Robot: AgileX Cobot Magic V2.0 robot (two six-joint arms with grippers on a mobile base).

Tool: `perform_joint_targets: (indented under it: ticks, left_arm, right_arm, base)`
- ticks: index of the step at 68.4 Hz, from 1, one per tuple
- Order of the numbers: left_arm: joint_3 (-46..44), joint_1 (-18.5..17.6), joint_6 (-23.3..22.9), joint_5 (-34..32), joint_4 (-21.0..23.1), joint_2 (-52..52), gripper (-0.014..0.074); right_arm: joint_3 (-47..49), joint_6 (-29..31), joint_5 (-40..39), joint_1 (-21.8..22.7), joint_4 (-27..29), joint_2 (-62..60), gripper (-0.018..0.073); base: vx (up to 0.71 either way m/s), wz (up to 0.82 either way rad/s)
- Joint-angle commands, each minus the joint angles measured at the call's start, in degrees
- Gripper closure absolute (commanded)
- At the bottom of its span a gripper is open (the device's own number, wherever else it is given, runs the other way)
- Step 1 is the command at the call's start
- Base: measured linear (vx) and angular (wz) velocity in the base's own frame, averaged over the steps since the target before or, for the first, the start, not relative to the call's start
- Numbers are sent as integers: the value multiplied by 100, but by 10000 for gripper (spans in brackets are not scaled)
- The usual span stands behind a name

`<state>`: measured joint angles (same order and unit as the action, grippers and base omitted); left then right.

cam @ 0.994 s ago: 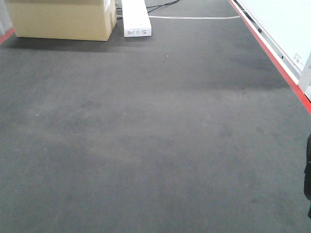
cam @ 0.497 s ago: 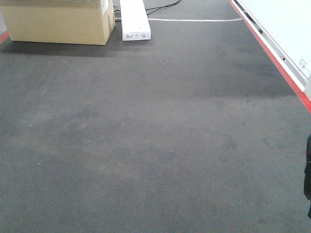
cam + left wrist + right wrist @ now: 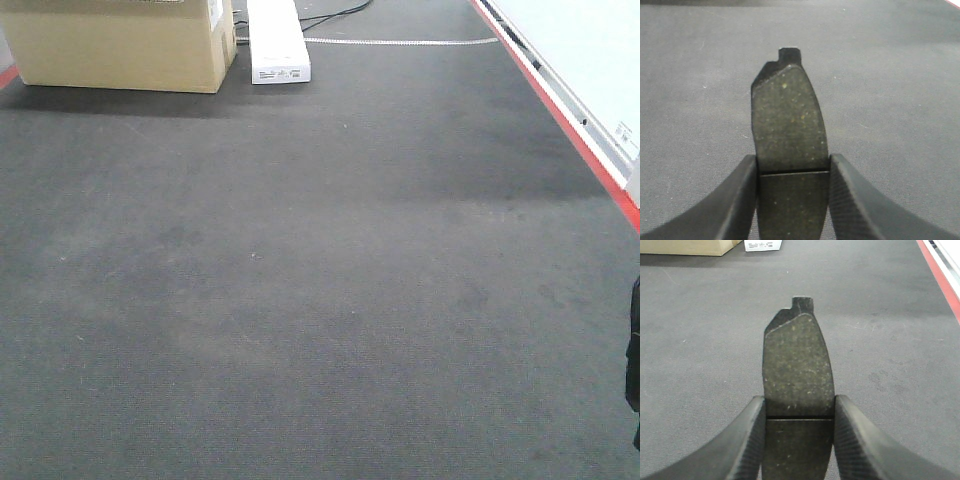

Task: Move and align brake pads A on conveyor
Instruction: 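Lower the left gripper and release its brake pad onto the belt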

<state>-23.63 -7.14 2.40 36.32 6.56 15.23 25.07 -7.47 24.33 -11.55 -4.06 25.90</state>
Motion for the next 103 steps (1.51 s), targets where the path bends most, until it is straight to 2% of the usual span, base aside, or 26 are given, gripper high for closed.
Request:
perform_joint_targets:
  ticks: [1,31,35,43,47,64,88,103]
  left_arm:
    - [-143,-27,-7,-525,62,36,603]
    - [-143,-27,0,-445,55,36,603]
    - [-179,-27,2,-447,-155,42,603]
    - [-473,-22,-612,-518,-370,273,603]
    - [-713,-22,-935,-478,-407,613,601]
    - [-1752,-22,-938,166,-796,2665,594]
    - [-2457,-22,-945,-184,-786,5162,589]
    - [-2524,-22,-945,-476,-791,6195,580]
  right_arm:
    - [188,18,-533,5,-59,35,568]
    - [188,18,-533,5,-59,35,568]
    - [188,18,-533,5,-59,35,568]
    - [188,18,-533,5,-59,35,568]
    - [188,18,-533,5,-59,35,568]
    - [188,18,-533,5,-59,35,568]
    - [188,18,-533,5,-59,35,568]
    - [188,18,-533,5,-59,35,568]
  base:
    - [0,0]
    - [0,0]
    - [0,0]
    - [0,0]
    - [0,0]
    - [0,0]
    - [0,0]
    - [0,0]
